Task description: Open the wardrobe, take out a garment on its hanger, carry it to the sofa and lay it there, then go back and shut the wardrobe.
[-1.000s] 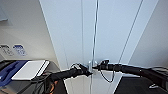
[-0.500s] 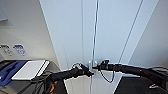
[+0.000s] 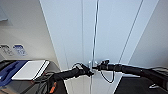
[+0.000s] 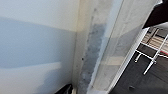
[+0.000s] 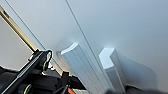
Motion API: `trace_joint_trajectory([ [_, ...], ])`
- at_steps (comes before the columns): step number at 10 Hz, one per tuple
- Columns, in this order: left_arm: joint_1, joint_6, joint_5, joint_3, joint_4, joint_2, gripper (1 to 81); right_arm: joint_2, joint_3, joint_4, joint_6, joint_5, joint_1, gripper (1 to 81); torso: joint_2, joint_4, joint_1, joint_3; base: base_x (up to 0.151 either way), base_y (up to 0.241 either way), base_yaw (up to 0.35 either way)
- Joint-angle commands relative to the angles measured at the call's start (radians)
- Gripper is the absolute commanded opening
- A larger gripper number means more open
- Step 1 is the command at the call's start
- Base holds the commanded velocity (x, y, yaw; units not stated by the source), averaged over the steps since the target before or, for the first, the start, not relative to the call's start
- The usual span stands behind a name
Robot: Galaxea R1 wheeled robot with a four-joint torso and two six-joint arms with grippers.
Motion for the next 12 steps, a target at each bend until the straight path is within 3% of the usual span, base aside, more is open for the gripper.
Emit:
trace_joint_trajectory([
  [1, -0.172, 0.002, -0.018, -0.050, 0.030, 0.068, 81.1, 0.020, 0.055, 0.012, 0.002, -0.006, 0.162, 81.1, 0.000, 0.000, 0.000, 0.000, 0.000, 0.000, 0.000],
  [3, -0.172, 0.002, -0.036, -0.058, 0.028, 0.083, 81.1, 0.029, 0.048, 0.012, 0.002, -0.007, 0.160, 81.1, 0.000, 0.000, 0.000, 0.000, 0.000, 0.000, 0.000],
  [12, -0.175, -0.053, -0.078, 0.209, 0.001, 0.004, 81.1, 0.058, 0.111, 0.004, -0.009, -0.008, 0.110, 81.1, 0.000, 0.000, 0.001, 0.000, 0.000, 0.000, 0.000],
])
